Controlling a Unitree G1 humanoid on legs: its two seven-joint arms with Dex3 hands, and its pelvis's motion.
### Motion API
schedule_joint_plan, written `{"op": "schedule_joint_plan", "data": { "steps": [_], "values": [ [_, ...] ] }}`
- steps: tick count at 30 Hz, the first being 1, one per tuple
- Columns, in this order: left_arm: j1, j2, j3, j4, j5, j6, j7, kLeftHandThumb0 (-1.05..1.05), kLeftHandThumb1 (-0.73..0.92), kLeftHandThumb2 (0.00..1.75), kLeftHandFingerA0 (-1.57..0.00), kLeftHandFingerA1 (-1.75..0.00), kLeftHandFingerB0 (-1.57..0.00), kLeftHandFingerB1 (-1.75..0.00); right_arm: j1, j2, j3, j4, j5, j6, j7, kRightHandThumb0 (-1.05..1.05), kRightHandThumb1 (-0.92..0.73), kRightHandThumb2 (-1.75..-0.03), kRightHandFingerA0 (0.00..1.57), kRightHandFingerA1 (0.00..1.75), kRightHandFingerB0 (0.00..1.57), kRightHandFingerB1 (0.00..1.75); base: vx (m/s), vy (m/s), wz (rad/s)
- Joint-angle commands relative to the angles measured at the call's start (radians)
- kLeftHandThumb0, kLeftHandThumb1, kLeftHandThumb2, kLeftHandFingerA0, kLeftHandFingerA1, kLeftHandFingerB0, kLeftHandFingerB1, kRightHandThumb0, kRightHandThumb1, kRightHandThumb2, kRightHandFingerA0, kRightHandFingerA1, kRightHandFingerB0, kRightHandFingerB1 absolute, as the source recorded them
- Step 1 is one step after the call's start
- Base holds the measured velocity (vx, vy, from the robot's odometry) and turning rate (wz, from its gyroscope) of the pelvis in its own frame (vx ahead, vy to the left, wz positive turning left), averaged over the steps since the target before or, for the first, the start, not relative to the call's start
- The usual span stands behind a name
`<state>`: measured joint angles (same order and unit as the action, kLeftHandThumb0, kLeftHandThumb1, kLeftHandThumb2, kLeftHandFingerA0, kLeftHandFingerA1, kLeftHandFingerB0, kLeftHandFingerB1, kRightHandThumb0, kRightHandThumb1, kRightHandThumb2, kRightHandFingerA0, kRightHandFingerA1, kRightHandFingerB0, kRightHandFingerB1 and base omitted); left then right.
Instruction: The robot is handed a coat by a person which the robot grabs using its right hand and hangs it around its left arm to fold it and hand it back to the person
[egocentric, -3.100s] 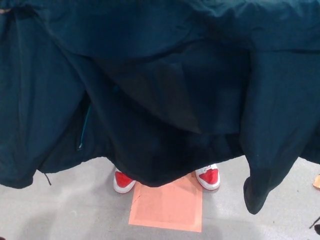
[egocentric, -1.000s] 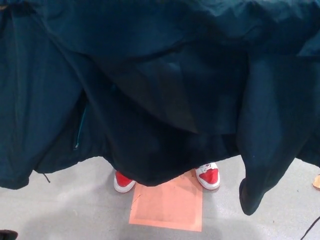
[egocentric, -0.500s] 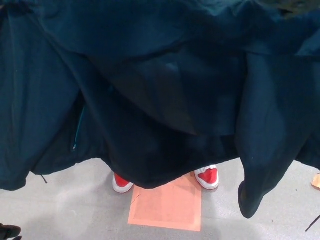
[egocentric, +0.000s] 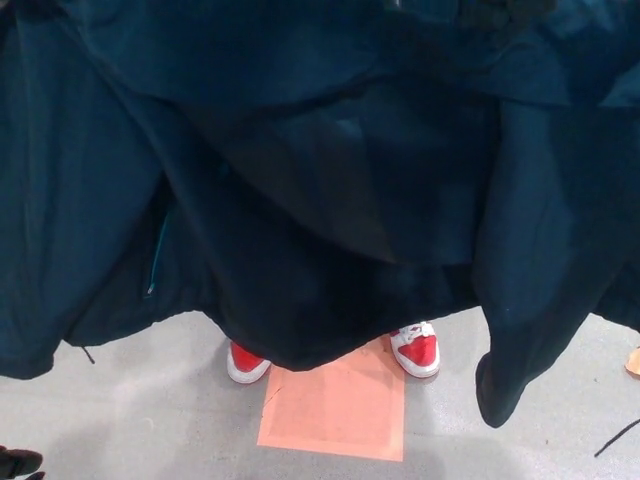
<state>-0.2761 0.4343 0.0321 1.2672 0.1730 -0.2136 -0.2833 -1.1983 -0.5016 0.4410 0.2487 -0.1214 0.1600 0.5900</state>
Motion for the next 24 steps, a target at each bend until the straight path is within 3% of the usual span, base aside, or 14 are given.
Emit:
{"op": "schedule_joint_plan", "data": {
  "steps": [1,2,5,7,15,18,20,21,24],
  "values": [
    [0.001,0.015,0.011,0.005,-0.022,-0.01,-0.034,-0.64,0.91,0.67,-0.24,-0.33,-0.23,-0.32,-0.089,0.039,0.101,0.243,0.016,0.195,0.384,-0.96,-0.58,-0.81,0.01,0.18,0.0,0.01,0.0,0.0,0.0],
    [0.001,0.015,0.009,0.005,-0.021,-0.013,-0.037,-0.63,0.92,0.68,-0.23,-0.32,-0.23,-0.33,-0.081,0.033,0.106,0.228,0.015,0.201,0.387,-0.96,-0.6,-1.0,0.0,0.1,0.0,0.03,0.0,0.0,0.0],
    [0.002,0.02,-0.005,0.003,-0.006,-0.026,-0.036,-0.61,0.92,0.7,-0.23,-0.33,-0.23,-0.33,-0.026,-0.004,0.126,0.133,0.026,0.282,0.419,-0.97,-0.6,-0.98,0.02,0.0,0.07,0.05,0.0,0.0,0.0],
    [0.004,0.023,-0.006,0.003,-0.004,-0.035,-0.039,-0.61,0.92,0.69,-0.22,-0.33,-0.22,-0.33,-0.014,-0.016,0.118,0.137,0.068,0.295,0.479,-0.97,-0.6,-0.98,0.0,0.0,0.0,0.01,0.0,0.0,0.0],
    [0.004,0.021,0.006,0.001,-0.019,-0.026,-0.046,-0.63,0.92,0.68,-0.23,-0.32,-0.23,-0.32,-0.029,-0.02,0.059,0.193,0.16,0.267,0.628,-1.0,-0.6,-1.01,0.0,0.0,0.0,0.0,0.0,0.0,0.0],
    [0.01,0.021,0.009,0.001,-0.023,-0.028,-0.055,-0.63,0.92,0.68,-0.21,-0.32,-0.21,-0.32,-0.049,-0.017,0.08,0.189,0.126,0.341,0.617,-0.94,-0.55,-0.95,0.0,0.0,0.0,0.0,0.0,0.0,0.0],
    [0.01,0.018,0.02,0.003,-0.035,-0.023,-0.065,-0.63,0.92,0.68,-0.2,-0.32,-0.2,-0.32,-0.047,-0.017,0.094,0.184,0.094,0.304,0.607,-0.95,-0.57,-0.96,0.0,0.02,0.0,0.0,0.0,0.0,0.0],
    [0.01,0.019,0.011,0.002,-0.025,-0.031,-0.06,-0.63,0.92,0.69,-0.21,-0.32,-0.22,-0.32,-0.046,-0.023,0.157,0.158,-0.013,0.246,0.549,-0.9,-0.54,-0.97,0.06,0.47,0.0,0.0,0.0,0.0,0.0],
    [0.014,0.017,0.01,0.001,-0.023,-0.035,-0.056,-0.63,0.92,0.68,-0.21,-0.31,-0.21,-0.31,-0.031,-0.034,0.251,0.117,-0.195,0.163,0.41,-0.81,-0.47,-0.86,0.14,0.45,0.0,0.12,0.0,0.0,0.0]
  ]
}}
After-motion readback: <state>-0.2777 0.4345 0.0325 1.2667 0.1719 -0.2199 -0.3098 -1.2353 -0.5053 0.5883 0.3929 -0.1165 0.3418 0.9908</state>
